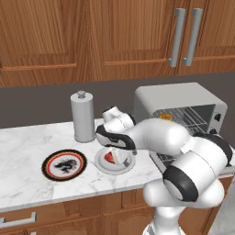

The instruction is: Open the toaster oven door. Place the bread on the top rack in the toaster oven and place the steak on the bottom rack.

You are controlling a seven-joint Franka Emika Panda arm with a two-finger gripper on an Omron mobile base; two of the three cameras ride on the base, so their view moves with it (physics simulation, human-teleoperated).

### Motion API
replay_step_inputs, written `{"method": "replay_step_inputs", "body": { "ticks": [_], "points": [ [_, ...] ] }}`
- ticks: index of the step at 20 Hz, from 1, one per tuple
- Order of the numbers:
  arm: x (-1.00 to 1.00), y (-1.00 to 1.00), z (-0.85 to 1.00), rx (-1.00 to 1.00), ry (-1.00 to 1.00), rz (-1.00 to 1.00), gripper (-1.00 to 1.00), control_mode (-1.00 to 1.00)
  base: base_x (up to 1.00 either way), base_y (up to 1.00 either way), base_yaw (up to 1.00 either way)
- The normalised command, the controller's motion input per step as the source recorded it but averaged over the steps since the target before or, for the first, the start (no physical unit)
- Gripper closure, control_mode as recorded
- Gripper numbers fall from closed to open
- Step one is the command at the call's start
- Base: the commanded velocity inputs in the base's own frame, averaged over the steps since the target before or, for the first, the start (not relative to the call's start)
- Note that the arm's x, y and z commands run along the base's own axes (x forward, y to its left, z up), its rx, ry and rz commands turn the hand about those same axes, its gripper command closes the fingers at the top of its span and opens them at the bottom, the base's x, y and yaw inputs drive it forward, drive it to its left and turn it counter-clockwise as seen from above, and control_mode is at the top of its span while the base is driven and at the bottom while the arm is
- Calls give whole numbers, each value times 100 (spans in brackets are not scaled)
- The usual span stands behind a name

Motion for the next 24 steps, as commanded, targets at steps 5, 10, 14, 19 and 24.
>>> {"method": "replay_step_inputs", "body": {
  "ticks": [5,10,14,19,24],
  "points": [
    [13,5,-35,6,4,7,-100,-100,0,0,0],
    [3,7,-36,11,0,4,-100,-100,0,0,0],
    [31,7,-26,11,0,1,-100,-100,0,0,0],
    [47,1,-6,12,-3,1,-100,-100,0,0,0],
    [41,0,-13,7,-3,4,-100,-100,0,0,0]
  ]
}}
